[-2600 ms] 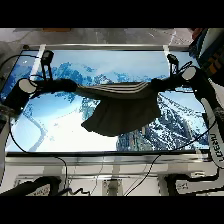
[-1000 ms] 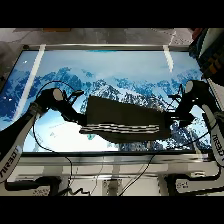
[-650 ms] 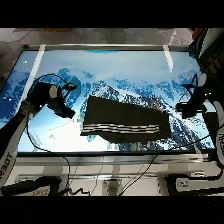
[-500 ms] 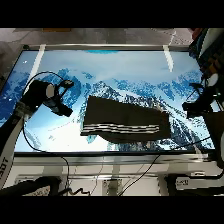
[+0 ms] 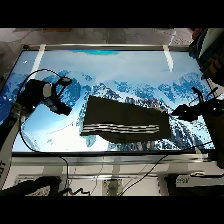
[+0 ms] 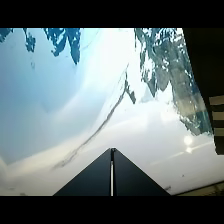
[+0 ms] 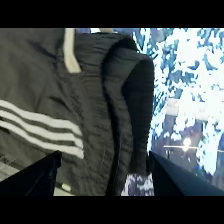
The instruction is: Fold the clothes and pants, and hang the long-sleeved shirts on hangers.
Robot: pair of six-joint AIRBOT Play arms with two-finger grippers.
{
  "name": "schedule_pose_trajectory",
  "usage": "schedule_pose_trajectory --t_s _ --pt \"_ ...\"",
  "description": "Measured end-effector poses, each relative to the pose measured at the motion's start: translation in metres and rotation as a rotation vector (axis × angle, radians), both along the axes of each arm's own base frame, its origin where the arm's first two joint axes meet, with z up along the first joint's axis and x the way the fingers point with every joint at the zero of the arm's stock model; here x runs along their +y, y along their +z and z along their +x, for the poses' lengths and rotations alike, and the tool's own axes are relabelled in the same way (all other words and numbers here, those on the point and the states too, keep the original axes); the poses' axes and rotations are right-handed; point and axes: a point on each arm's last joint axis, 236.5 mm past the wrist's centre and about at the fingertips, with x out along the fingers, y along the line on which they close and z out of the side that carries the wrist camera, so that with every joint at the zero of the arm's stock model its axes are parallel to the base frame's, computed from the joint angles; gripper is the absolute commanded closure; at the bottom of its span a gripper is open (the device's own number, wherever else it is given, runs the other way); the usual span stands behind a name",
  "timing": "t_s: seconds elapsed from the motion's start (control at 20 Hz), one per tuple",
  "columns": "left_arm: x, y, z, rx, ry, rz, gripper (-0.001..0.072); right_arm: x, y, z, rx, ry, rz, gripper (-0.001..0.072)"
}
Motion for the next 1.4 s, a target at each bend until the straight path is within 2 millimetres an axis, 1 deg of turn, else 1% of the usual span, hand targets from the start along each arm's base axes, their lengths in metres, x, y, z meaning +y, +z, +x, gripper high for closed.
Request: schedule_pose_trajectory --t_s 0.15,0.3,0.4,0.45,0.5,0.6,0.7,0.8,0.95,1.05,1.1,1.15,1.3,1.4 --pt "-0.001 -0.003 0.000 0.007 0.000 -0.003 0.0694 0.014 -0.022 0.001 0.000 0.044 -0.049 0.0082" --pt "-0.002 -0.004 0.000 0.011 0.000 -0.008 0.0694 0.020 -0.036 0.004 -0.009 0.095 -0.117 0.0082" --pt "-0.003 -0.004 0.000 0.011 0.000 -0.008 0.0694 0.018 -0.042 0.005 -0.009 0.106 -0.161 0.0085" --pt "-0.003 -0.004 0.000 0.011 0.000 -0.009 0.0694 0.014 -0.045 0.006 -0.007 0.101 -0.186 0.0100" --pt "-0.003 -0.004 0.000 0.012 0.000 -0.009 0.0694 0.011 -0.047 0.006 -0.003 0.099 -0.204 0.0156" --pt "-0.003 -0.005 0.000 0.014 0.000 -0.009 0.0695 0.005 -0.052 0.005 0.011 0.092 -0.226 0.0166" --pt "-0.003 -0.007 0.000 0.019 0.001 -0.011 0.0694 0.003 -0.058 0.003 0.029 0.090 -0.227 0.0166" --pt "-0.003 -0.009 0.000 0.025 0.001 -0.009 0.0694 0.009 -0.063 -0.002 0.056 0.097 -0.197 0.0166" --pt "-0.003 -0.013 0.000 0.034 0.001 -0.007 0.0695 0.019 -0.065 -0.009 0.082 0.136 -0.145 0.0165" --pt "-0.003 -0.014 0.000 0.039 0.001 -0.006 0.0695 0.026 -0.063 -0.011 0.085 0.157 -0.110 0.0143" --pt "-0.003 -0.015 0.000 0.041 0.001 -0.006 0.0695 0.028 -0.062 -0.012 0.087 0.166 -0.098 0.0077" --pt "-0.003 -0.017 0.000 0.045 0.001 -0.005 0.0695 0.031 -0.061 -0.012 0.084 0.168 -0.085 -0.0003" --pt "-0.003 -0.020 0.000 0.053 0.001 -0.003 0.0695 0.037 -0.059 -0.005 0.063 0.157 -0.066 0.0007" --pt "-0.003 -0.021 0.000 0.057 0.001 -0.002 0.0695 0.038 -0.059 0.001 0.044 0.150 -0.073 0.0027"
